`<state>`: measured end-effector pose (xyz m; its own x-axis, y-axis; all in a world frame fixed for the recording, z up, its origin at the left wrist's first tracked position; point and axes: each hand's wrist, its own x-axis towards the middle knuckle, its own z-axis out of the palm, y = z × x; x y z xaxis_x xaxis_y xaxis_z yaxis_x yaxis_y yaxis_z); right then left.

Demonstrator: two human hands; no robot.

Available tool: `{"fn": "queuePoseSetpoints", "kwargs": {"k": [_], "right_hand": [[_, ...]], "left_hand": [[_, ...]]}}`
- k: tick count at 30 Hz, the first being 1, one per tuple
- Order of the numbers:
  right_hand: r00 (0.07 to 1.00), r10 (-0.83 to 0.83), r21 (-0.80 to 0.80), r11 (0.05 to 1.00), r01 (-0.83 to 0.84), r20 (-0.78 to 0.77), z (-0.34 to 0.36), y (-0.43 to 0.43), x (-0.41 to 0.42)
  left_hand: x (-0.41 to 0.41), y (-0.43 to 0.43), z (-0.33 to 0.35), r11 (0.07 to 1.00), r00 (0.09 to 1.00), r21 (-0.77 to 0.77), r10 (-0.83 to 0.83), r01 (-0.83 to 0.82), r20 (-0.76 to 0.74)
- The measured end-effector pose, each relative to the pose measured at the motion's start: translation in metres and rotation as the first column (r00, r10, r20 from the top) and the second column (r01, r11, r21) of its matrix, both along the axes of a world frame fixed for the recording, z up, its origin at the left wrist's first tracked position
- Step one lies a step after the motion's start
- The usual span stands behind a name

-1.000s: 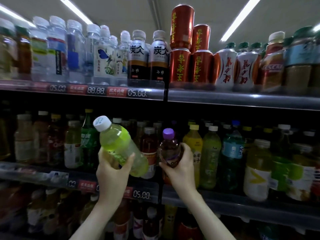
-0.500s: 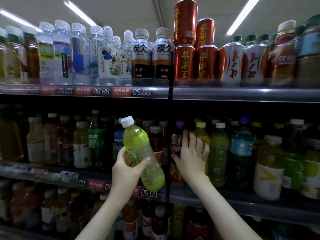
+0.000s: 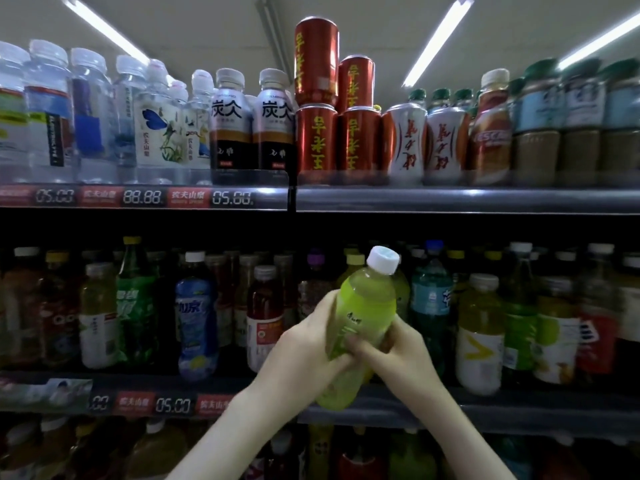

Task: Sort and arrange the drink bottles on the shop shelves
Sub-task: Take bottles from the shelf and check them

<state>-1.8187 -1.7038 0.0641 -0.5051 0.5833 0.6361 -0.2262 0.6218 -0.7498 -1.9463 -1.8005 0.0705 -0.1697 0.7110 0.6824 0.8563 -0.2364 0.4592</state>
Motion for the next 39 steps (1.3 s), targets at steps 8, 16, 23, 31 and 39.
{"fn": "queuePoseSetpoints", "kwargs": {"k": [8,16,23,31,39], "right_hand": [[0.954,-0.295,-0.15,0.947,0.284,-0.055,-0.004,0.024,0.067],[0.86,-0.509,-0.227,0.841,0.491,-0.027,-0.002,0.043,0.112],[0.843,-0.538,-0.24,0.82,0.52,-0.013,-0.004,0.046,0.132],[0.824,-0.566,-0.238,0.805,0.544,-0.029,-0.005,0.047,0.145],[0.822,-0.568,-0.178,0.814,0.553,-0.045,-0.006,0.045,0.152]], "left_hand": [[0.021,0.055,0.006,0.989,0.95,0.105,0.127,-0.101,-0.285],[0.069,0.116,0.017,0.974,0.963,0.211,0.131,-0.08,-0.237],[0.083,0.164,0.051,0.912,0.857,-0.02,0.378,-0.411,-0.351],[0.098,0.154,0.03,0.981,0.976,0.09,0.183,-0.173,-0.118],[0.097,0.108,-0.007,0.978,0.99,0.19,-0.102,0.081,0.101]]}}
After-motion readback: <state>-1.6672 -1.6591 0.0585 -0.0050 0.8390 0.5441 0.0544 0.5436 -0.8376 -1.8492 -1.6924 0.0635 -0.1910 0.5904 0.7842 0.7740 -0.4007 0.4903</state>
